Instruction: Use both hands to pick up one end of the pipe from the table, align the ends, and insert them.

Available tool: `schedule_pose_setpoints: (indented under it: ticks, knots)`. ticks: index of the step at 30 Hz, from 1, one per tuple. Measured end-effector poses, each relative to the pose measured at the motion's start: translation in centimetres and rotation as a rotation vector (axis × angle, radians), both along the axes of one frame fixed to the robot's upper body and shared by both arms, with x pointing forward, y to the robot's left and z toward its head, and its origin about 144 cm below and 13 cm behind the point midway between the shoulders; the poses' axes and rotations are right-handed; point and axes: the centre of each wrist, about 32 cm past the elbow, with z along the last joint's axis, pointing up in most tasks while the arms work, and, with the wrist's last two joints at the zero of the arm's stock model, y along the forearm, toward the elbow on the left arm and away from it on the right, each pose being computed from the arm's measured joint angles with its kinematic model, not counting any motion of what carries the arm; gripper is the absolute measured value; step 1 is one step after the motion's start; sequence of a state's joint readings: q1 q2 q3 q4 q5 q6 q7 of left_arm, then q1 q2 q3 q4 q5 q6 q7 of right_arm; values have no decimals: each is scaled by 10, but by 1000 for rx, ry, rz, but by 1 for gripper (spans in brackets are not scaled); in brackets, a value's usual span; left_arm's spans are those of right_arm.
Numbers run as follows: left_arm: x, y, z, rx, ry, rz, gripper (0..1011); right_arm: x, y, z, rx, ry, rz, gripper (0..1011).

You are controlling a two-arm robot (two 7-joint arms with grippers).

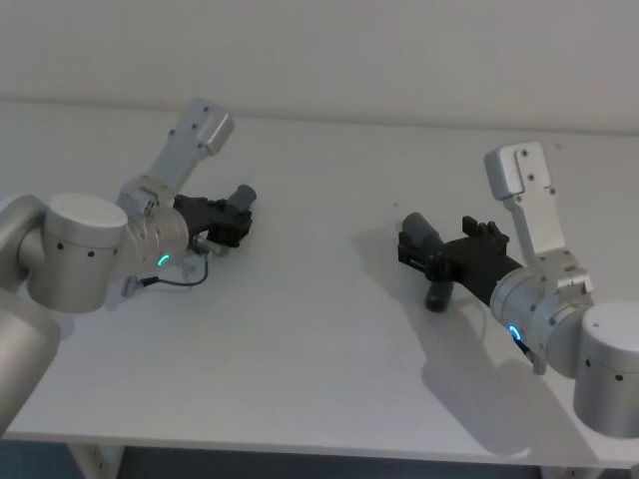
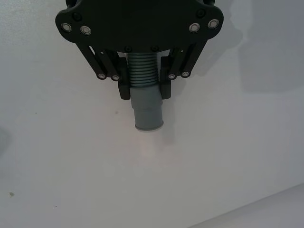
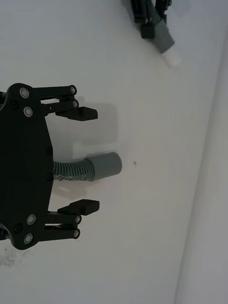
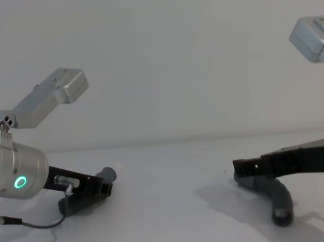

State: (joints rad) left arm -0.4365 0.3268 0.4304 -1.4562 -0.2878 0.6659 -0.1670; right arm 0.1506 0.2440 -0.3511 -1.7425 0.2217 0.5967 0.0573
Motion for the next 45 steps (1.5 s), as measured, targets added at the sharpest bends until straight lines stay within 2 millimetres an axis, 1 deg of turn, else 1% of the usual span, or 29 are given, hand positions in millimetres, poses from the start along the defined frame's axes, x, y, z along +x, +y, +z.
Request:
schedule_pose_setpoints:
  ticks: [15,45]
  knots:
    - [0,0,0,0,0,0,360,9,-2,-7,-24,44,-1,1004]
    - [0,0,0,0,0,0,360,10,0,-10,-52,92,-2,1004]
